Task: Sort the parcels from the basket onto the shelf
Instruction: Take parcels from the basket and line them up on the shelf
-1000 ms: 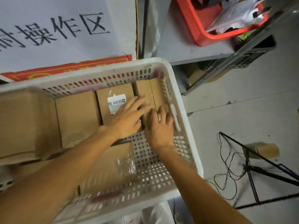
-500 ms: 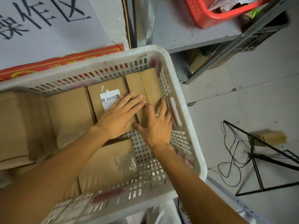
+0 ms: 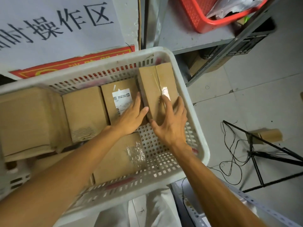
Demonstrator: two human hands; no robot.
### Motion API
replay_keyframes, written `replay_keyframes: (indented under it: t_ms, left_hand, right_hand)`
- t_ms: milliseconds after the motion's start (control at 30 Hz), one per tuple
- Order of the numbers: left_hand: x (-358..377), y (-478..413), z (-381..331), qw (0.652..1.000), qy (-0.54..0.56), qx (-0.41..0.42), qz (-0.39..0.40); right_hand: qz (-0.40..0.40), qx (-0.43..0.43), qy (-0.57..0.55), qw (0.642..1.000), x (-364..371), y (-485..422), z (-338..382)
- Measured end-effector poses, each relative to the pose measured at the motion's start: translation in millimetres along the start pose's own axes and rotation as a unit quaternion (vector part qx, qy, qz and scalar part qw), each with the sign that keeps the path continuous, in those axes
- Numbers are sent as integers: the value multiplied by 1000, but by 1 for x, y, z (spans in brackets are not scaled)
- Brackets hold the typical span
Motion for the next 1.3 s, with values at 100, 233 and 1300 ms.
replay_keyframes:
  t_ms: [100,233,1300]
  left_hand:
    - [3,9,-8,993,112,18,18]
    - [-9,25,-18,968,244,59,6]
    - [-145,373,69,872,370,18,-319]
  right_hand:
    - [-15,-32,-48,998,-20,11,10]
    - [-12,-55,-131,990,-35,25,20]
    - [244,-229,-304,892,-15,131,274]
Point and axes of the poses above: each hand's wrist, its own y-axis away from the middle knuckle, its own x-axis out of the palm, z = x × y, the point moved 6 cm from there along -y, towards the middle knuckle, and after that the axes turned 10 degrees about z, right-handed, at the moved point
